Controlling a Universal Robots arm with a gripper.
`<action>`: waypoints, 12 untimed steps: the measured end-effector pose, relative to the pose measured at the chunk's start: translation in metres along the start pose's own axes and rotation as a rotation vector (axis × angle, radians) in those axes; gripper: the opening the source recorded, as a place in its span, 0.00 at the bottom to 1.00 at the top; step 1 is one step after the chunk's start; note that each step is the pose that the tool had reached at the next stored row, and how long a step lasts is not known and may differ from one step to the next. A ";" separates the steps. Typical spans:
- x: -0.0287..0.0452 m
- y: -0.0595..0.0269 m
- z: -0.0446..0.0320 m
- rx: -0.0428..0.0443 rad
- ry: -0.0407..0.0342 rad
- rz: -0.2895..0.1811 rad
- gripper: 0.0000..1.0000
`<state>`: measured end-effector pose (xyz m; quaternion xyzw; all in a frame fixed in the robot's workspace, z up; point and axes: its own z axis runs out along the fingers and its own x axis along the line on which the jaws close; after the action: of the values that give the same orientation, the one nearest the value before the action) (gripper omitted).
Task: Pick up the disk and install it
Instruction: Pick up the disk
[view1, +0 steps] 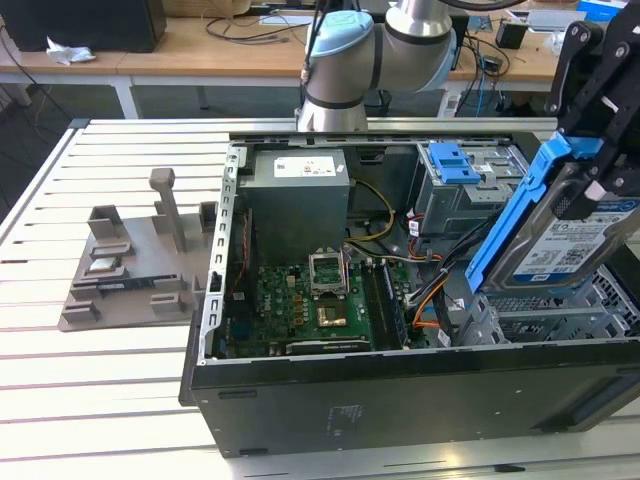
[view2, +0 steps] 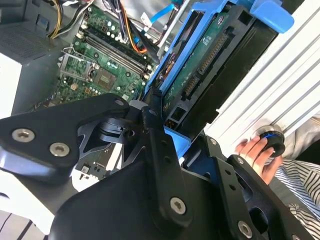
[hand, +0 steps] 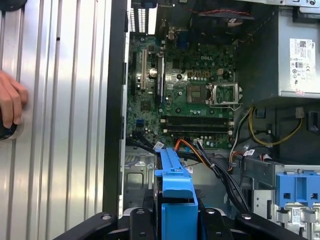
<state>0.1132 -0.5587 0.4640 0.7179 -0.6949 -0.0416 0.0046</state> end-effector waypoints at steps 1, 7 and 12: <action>-0.0004 -0.0020 0.0003 -0.0002 0.0000 0.000 0.37; -0.0011 -0.0095 0.0022 0.0009 -0.0009 0.024 0.37; -0.0023 -0.0155 0.0056 0.0006 0.0008 0.028 0.37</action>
<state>0.1282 -0.5556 0.4575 0.7081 -0.7049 -0.0411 0.0052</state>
